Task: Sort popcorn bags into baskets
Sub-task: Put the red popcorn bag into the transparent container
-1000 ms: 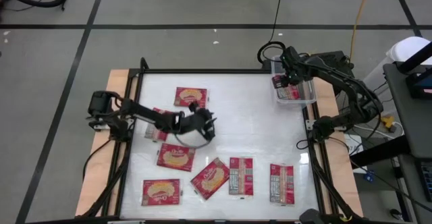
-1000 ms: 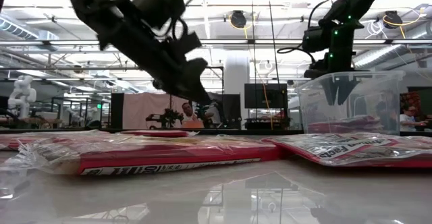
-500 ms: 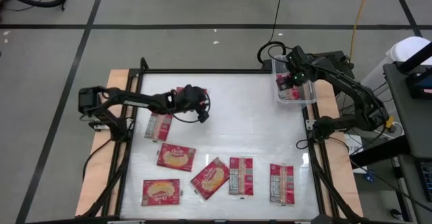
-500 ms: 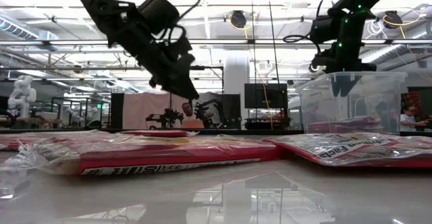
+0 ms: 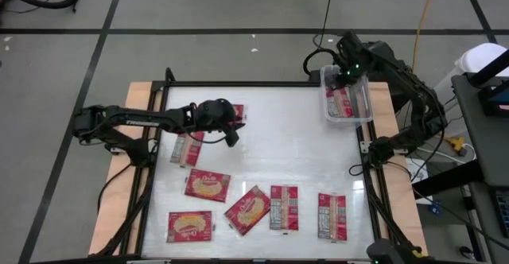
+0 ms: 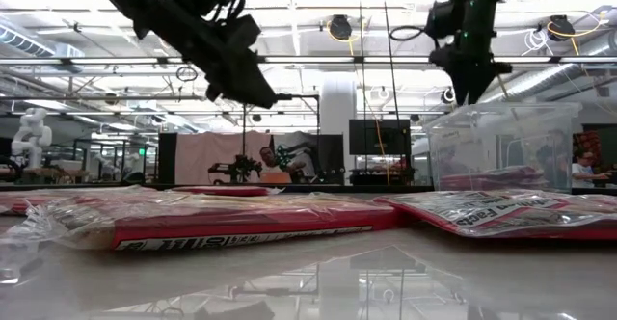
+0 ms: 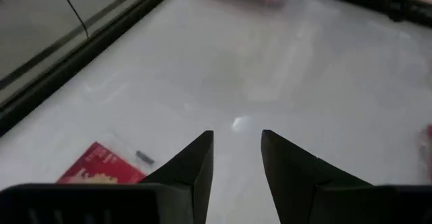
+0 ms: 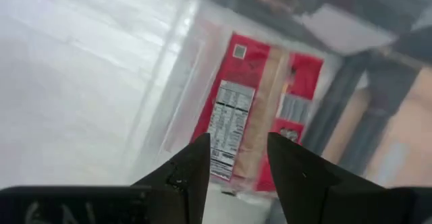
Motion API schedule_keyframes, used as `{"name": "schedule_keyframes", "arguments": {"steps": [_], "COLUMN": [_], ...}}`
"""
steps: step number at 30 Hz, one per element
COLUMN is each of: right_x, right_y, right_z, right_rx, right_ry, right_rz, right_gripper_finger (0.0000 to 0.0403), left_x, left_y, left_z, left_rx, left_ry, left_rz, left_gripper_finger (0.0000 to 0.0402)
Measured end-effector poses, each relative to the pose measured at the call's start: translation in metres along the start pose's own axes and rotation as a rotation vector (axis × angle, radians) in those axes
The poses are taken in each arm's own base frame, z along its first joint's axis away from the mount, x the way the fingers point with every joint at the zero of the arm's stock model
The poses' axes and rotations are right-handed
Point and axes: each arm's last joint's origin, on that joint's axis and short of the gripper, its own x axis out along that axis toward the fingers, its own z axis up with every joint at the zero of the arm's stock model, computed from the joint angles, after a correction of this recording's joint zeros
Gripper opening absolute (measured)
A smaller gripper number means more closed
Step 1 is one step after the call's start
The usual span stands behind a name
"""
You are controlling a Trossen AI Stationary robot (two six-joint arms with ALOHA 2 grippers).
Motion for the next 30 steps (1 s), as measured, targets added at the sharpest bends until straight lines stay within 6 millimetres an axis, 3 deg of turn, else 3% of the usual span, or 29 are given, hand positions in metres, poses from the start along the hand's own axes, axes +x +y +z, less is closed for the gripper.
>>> {"name": "schedule_keyframes", "arguments": {"steps": [6, 14, 18, 22, 26, 30], "right_x": [-0.010, -0.008, -0.008, -0.008, 0.005, 0.031], "right_y": [0.000, -0.003, -0.004, -0.003, -0.003, -0.005], "right_z": [-0.003, -0.005, -0.004, -0.003, -0.003, -0.015], "right_rx": [-0.300, -0.361, -0.415, -0.515, -0.466, -0.455], "right_ry": [0.041, 0.072, 0.068, 0.061, 0.047, 0.130], "right_rz": [-0.048, -0.104, -0.104, -0.101, -0.046, -0.014], "right_gripper_finger": [0.0141, 0.0141, 0.0141, 0.0141, 0.0142, 0.0142], "left_x": [-0.012, -0.020, -0.020, -0.020, -0.021, -0.022], "left_y": [-0.005, -0.007, -0.007, -0.009, -0.017, -0.022], "left_z": [-0.001, 0.002, 0.003, 0.004, 0.008, 0.013], "left_rx": [-0.009, -0.051, -0.152, -0.363, -0.444, -0.418], "left_ry": [0.049, 0.034, 0.028, 0.033, -0.022, -0.088], "left_rz": [-0.082, -0.126, -0.117, -0.119, -0.133, -0.136], "left_gripper_finger": [0.0127, 0.0127, 0.0127, 0.0127, 0.0127, 0.0127]}}
